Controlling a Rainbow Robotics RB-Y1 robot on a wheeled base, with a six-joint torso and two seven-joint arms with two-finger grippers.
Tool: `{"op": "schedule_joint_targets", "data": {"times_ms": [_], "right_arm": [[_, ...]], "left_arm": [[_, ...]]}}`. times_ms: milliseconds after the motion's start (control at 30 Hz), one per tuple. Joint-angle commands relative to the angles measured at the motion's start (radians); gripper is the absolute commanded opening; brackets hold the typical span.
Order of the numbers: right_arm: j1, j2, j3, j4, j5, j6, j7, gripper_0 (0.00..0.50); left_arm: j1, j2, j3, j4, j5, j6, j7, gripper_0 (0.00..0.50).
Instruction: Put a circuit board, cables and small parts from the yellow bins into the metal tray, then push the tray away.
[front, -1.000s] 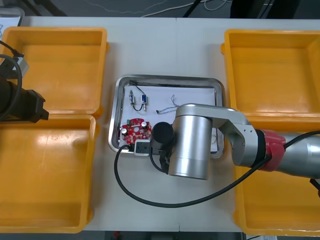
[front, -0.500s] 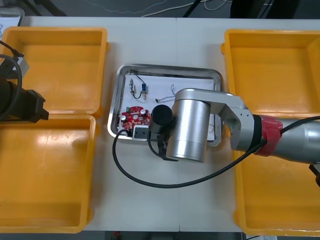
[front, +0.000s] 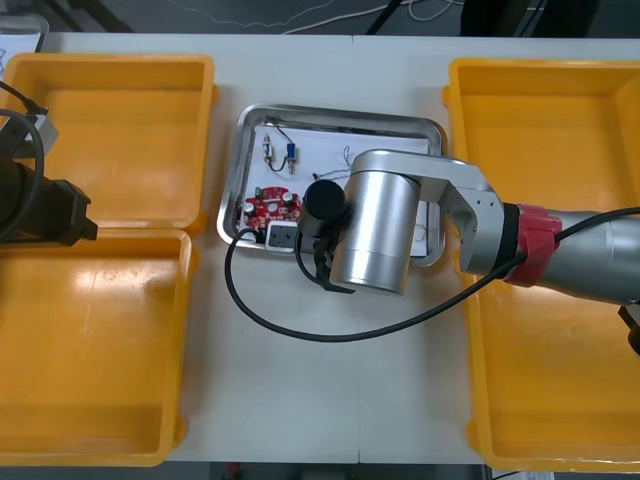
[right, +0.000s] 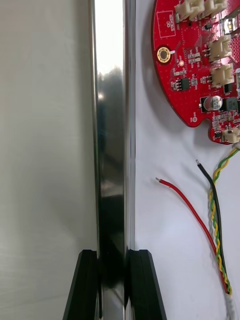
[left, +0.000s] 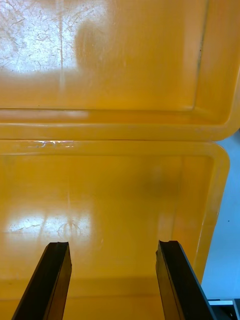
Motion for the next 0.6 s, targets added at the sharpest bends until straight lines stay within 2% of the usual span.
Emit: {"op": "schedule_joint_targets", "data": {"times_ms": [33, 300, 600], "right_arm": [[-0.075, -0.012, -0.028, 0.017, -0.008, -0.027, 0.090, 0.000], [-0.109, -0.014, -0.028, 0.100, -0.063, -0.097, 0.188, 0.000], [-0.136, -0.014, -0.028, 0.172, -0.065, -0.174, 0.223, 0.000]], "left_arm": [[0.018, 0.033, 0.034, -0.028, -0.009, -0.008, 0.012, 0.500], [0.018, 0.033, 0.034, -0.028, -0.009, -0.008, 0.012, 0.500], [0.018, 0.033, 0.034, -0.028, -0.009, -0.008, 0.012, 0.500]]}}
